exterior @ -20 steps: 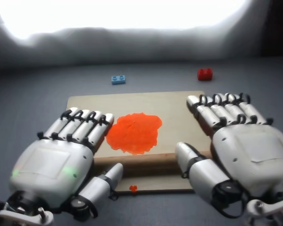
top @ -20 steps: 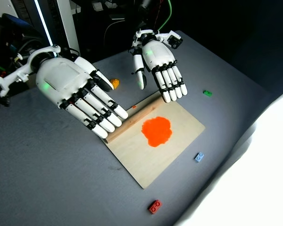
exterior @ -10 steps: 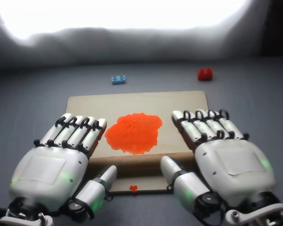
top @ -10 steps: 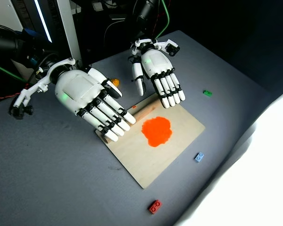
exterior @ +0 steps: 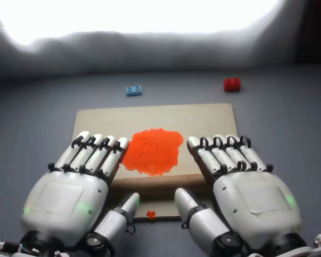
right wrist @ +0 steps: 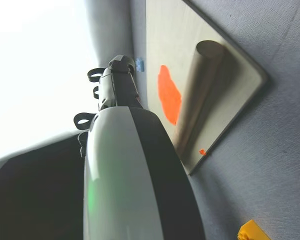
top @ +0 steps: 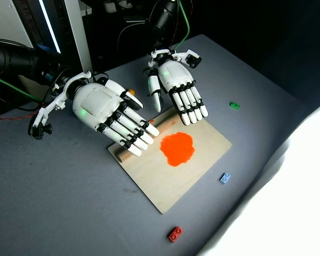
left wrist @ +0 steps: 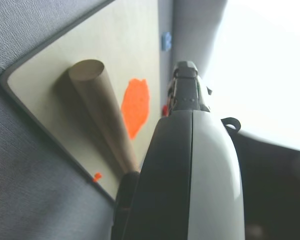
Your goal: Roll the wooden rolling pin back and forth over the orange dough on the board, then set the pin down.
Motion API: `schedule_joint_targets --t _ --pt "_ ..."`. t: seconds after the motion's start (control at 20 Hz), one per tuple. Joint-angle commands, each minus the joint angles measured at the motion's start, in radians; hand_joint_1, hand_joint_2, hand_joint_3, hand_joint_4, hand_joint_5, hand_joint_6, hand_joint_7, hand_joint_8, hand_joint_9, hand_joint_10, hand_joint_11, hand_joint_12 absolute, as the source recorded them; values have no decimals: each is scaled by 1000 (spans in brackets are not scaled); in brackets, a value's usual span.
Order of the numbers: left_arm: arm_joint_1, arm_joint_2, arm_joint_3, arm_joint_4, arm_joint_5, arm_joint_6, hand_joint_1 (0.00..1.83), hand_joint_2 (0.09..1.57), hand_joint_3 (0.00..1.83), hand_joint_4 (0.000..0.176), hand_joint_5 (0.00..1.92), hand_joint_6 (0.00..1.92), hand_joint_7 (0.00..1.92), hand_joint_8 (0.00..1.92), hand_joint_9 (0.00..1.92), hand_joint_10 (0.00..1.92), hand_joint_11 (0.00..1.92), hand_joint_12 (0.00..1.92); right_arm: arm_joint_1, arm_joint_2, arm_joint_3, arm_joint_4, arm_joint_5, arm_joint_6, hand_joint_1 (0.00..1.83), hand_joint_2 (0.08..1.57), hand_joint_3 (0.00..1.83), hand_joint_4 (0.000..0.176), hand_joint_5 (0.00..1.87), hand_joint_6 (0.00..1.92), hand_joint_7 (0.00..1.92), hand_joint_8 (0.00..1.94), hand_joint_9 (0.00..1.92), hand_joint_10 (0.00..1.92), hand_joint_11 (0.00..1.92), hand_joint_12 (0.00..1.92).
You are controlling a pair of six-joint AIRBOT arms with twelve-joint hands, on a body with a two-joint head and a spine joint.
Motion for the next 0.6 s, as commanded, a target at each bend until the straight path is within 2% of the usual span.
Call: schedule_joint_targets --t 0.0,0.1,0.15,0.4,0.55 --pt "4 -2 4 56 -99 4 0 1567 12 0 65 3 75 1 43 0 2 5 1 1 2 -104 72 4 0 1571 13 0 140 4 155 3 104 4 0 183" --pt "8 -9 12 56 -98 4 0 1570 13 0 61 1 74 2 41 0 2 5 -2 -6 9 -99 64 4 0 1571 11 0 145 4 151 3 106 3 0 233" --pt "8 -13 17 56 -93 4 0 1571 14 0 71 5 84 6 46 3 2 5 -5 -13 17 -98 61 4 0 1571 21 0 115 8 140 3 93 3 0 158" --pt "7 -38 41 55 -91 3 0 1571 16 0 72 2 80 0 40 0 0 4 -25 -59 80 -99 64 18 0 1571 11 0 138 9 164 4 109 4 0 209" --pt "8 -49 53 56 -91 3 0 1571 15 0 83 6 96 7 64 10 27 18 -22 -77 112 -107 53 45 0 1570 11 0 159 7 177 2 125 4 0 302"
